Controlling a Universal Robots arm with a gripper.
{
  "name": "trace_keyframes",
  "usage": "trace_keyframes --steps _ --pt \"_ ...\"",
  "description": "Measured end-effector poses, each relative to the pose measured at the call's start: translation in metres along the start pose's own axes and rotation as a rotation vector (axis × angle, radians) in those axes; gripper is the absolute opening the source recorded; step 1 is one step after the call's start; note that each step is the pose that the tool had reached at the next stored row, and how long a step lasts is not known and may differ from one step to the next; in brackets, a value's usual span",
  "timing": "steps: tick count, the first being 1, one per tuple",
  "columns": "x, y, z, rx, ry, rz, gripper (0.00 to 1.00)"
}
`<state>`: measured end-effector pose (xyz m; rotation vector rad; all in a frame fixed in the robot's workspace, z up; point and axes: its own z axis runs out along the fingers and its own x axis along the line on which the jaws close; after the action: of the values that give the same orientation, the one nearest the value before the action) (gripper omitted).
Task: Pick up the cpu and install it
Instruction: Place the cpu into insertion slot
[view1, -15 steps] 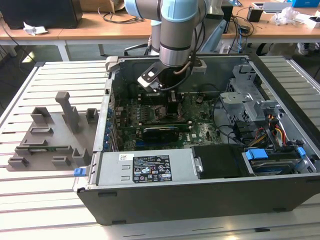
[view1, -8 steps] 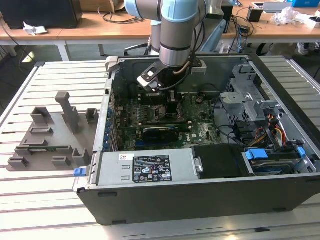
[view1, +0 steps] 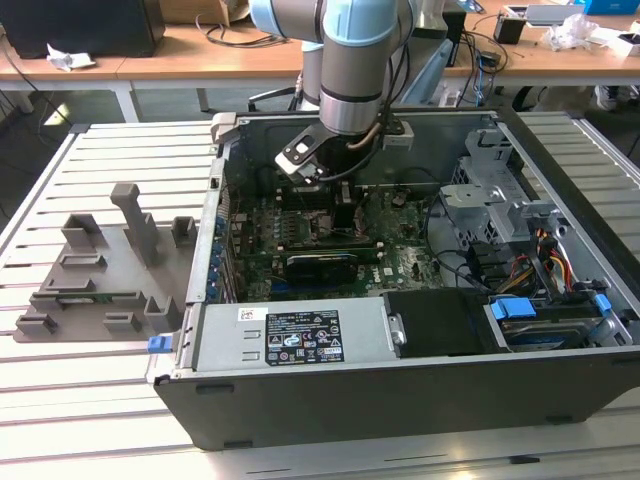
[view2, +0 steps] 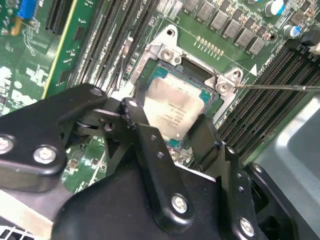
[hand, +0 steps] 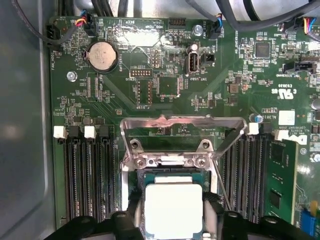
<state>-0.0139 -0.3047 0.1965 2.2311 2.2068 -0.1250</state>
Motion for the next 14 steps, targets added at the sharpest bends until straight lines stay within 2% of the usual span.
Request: trace_keyframes --steps 11,14 --pt "0.0025 -0.004 -0.0006 0.0002 -0.0005 0.004 0.62" --pt "0.0021 -0.0044 -0.0074 0.0001 -0.0003 0.004 0.62"
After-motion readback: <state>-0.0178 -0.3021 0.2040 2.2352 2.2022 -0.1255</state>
